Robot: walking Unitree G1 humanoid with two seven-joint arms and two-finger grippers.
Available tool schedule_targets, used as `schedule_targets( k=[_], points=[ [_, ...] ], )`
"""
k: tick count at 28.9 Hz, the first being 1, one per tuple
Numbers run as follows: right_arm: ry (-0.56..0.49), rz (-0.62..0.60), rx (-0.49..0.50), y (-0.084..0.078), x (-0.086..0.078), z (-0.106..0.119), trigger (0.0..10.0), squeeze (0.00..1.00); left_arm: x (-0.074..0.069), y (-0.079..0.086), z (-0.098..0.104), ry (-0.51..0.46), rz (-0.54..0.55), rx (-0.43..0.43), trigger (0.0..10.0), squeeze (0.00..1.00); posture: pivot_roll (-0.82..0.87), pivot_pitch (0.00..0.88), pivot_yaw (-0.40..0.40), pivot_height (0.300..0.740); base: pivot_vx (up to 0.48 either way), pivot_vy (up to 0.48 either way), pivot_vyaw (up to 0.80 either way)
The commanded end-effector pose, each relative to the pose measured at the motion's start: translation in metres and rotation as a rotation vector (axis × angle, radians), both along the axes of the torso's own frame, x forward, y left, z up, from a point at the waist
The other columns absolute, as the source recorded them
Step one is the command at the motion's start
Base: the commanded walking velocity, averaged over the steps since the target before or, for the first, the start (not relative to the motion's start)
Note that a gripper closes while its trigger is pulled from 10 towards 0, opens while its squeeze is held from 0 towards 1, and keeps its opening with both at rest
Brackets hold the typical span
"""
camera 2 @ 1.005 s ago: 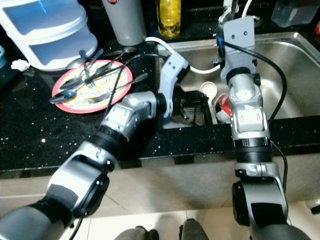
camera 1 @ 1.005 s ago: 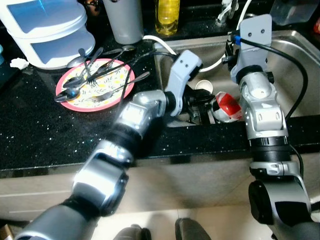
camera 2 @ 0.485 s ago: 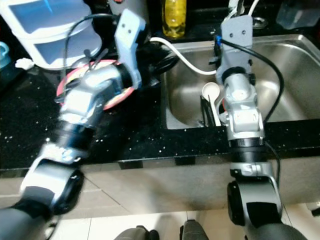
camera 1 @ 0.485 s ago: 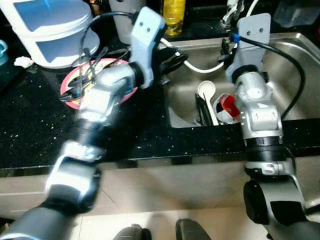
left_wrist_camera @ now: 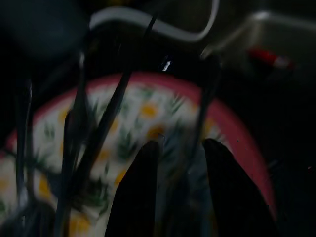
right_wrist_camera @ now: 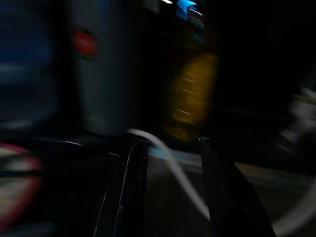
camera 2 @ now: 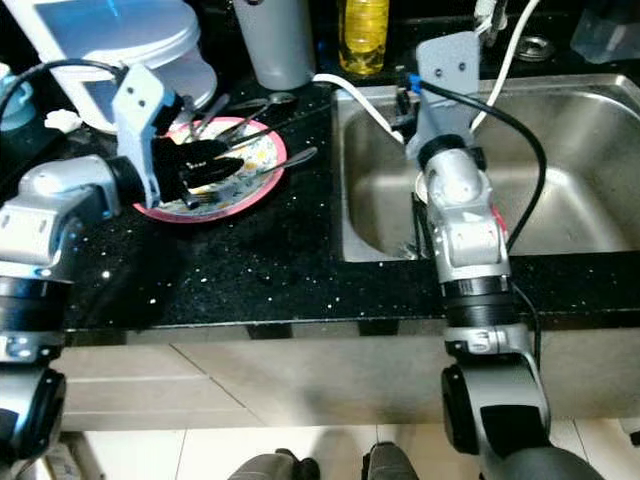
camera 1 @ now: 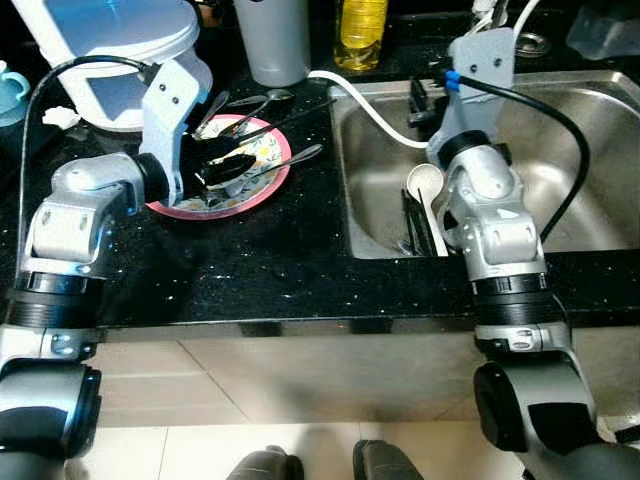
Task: Kitchen organization
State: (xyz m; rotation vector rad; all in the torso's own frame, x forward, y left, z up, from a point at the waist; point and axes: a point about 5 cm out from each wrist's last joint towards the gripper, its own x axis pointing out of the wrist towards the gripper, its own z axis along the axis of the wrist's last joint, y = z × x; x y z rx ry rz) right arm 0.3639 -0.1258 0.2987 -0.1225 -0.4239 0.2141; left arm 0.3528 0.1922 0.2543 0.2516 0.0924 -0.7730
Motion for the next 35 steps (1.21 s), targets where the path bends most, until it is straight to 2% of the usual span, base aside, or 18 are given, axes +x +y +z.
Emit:
schedule_targets(
  k=[1,3,4,8,9,10,11,20,23,25,27,28,30,31,33,34,35],
  points=[
    [-0.027,0.066,0.020,0.011,-0.006,0.004,10.0,0.00,0.005,0.007,-0.007,0.040,0.017,0.028,10.0,0.00,0.04,0.103,0.072,0.740,0.000,0.000,0.00],
    [-0.027,0.066,0.020,0.011,-0.006,0.004,10.0,0.00,0.005,0.007,-0.007,0.040,0.017,0.028,10.0,0.00,0.04,0.103,0.072,0.740,0.000,0.000,0.00],
    [-0.027,0.074,0.021,0.013,-0.006,0.003,10.0,0.00,0.008,0.004,-0.006,0.039,0.011,0.017,10.0,1.00,0.04,0.103,0.072,0.740,0.000,0.000,0.00],
    [-0.027,0.080,0.021,0.015,-0.007,0.003,10.0,0.00,0.010,0.000,-0.005,0.039,0.002,0.011,10.0,1.00,0.03,0.098,0.072,0.740,0.000,0.000,0.00],
    [-0.030,0.088,0.020,0.017,-0.007,0.003,10.0,0.00,0.015,-0.003,-0.003,0.037,0.005,0.010,10.0,1.00,0.02,0.091,0.072,0.740,0.000,0.000,0.00],
    [-0.032,0.093,0.021,0.018,-0.007,0.004,10.0,0.00,0.020,-0.005,0.000,0.036,0.010,0.006,10.0,0.10,0.02,0.090,0.072,0.740,0.000,0.000,0.00],
    [-0.034,0.095,0.021,0.018,-0.007,0.004,10.0,0.00,0.023,-0.007,0.002,0.033,0.012,0.006,10.0,0.00,0.01,0.090,0.072,0.740,0.000,0.000,0.00],
    [-0.033,0.107,0.021,0.019,-0.009,0.004,10.0,0.00,0.031,-0.014,-0.001,0.077,-0.030,-0.021,10.0,0.00,0.01,0.088,0.072,0.740,0.000,0.000,0.00],
    [-0.036,0.105,0.020,0.018,-0.009,0.005,10.0,0.00,0.032,-0.021,-0.015,0.129,-0.064,0.014,10.0,0.00,-0.01,0.085,0.078,0.740,0.000,0.000,0.00],
    [-0.036,0.105,0.020,0.018,-0.009,0.005,10.0,0.00,0.032,-0.021,-0.015,0.129,-0.064,0.014,10.0,0.00,-0.01,0.085,0.078,0.740,0.000,0.000,0.00],
    [-0.038,0.096,0.021,0.016,-0.009,0.006,10.0,0.00,0.032,-0.023,-0.029,0.169,-0.081,0.062,10.0,0.00,-0.01,0.088,0.081,0.740,0.000,0.000,0.00],
    [-0.037,0.090,0.022,0.014,-0.009,0.006,10.0,0.00,0.034,-0.020,-0.042,0.194,-0.061,0.125,10.0,0.00,-0.01,0.090,0.084,0.740,0.000,0.000,0.00],
    [-0.037,0.089,0.023,0.014,-0.009,0.006,10.0,0.00,0.034,-0.019,-0.045,0.200,-0.054,0.140,10.0,0.00,-0.01,0.090,0.084,0.740,0.000,0.000,0.00],
    [-0.037,0.089,0.023,0.014,-0.009,0.006,10.0,0.00,0.034,-0.018,-0.048,0.204,-0.049,0.150,6.2,0.00,-0.01,0.092,0.086,0.740,0.000,0.000,0.00],
    [-0.037,0.089,0.023,0.014,-0.009,0.006,10.0,0.00,0.034,-0.018,-0.048,0.204,-0.049,0.150,6.2,0.00,-0.01,0.092,0.086,0.740,0.000,0.000,0.00],
    [-0.037,0.088,0.024,0.014,-0.009,0.006,10.0,0.00,0.034,-0.017,-0.051,0.209,-0.038,0.151,0.0,0.00,-0.02,0.092,0.086,0.740,0.000,0.000,0.00],
    [-0.038,0.087,0.026,0.014,-0.009,0.006,10.0,0.00,0.034,-0.016,-0.053,0.207,-0.031,0.148,0.0,0.00,-0.02,0.093,0.085,0.740,0.000,0.000,0.00]
  ],
)
